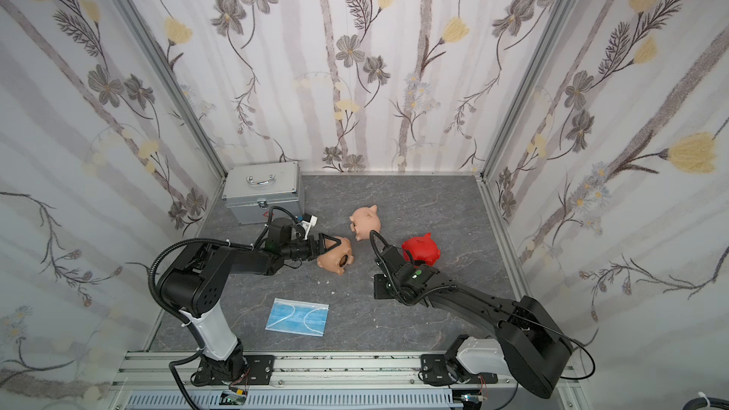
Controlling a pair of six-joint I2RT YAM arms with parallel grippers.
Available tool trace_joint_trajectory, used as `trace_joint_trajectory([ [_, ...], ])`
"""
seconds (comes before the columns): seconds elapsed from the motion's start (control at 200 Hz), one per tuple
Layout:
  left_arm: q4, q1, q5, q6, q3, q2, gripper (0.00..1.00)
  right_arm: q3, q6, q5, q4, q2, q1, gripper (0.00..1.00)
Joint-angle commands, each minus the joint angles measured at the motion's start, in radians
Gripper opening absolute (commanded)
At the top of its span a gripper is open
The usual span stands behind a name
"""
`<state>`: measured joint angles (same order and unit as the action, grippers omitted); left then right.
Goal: Open piggy banks
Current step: Place the lid at the center of the board.
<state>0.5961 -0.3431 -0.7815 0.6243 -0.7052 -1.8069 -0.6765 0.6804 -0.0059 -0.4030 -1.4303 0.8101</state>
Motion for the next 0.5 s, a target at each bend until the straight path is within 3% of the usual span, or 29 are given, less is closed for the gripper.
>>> trace_joint_trajectory([
  [0.0,-0.160,-0.004,0.038,-0.020,0.011,-0.005,1.00,0.016,-0.002,-0.026,-0.060,0.008,0.000,0.00],
  [0.495,-0.162,-0.011,0.040,-0.023,0.013,0.006,1.00,0.091,0.007,-0.048,-0.040,-0.015,0.000,0.06],
])
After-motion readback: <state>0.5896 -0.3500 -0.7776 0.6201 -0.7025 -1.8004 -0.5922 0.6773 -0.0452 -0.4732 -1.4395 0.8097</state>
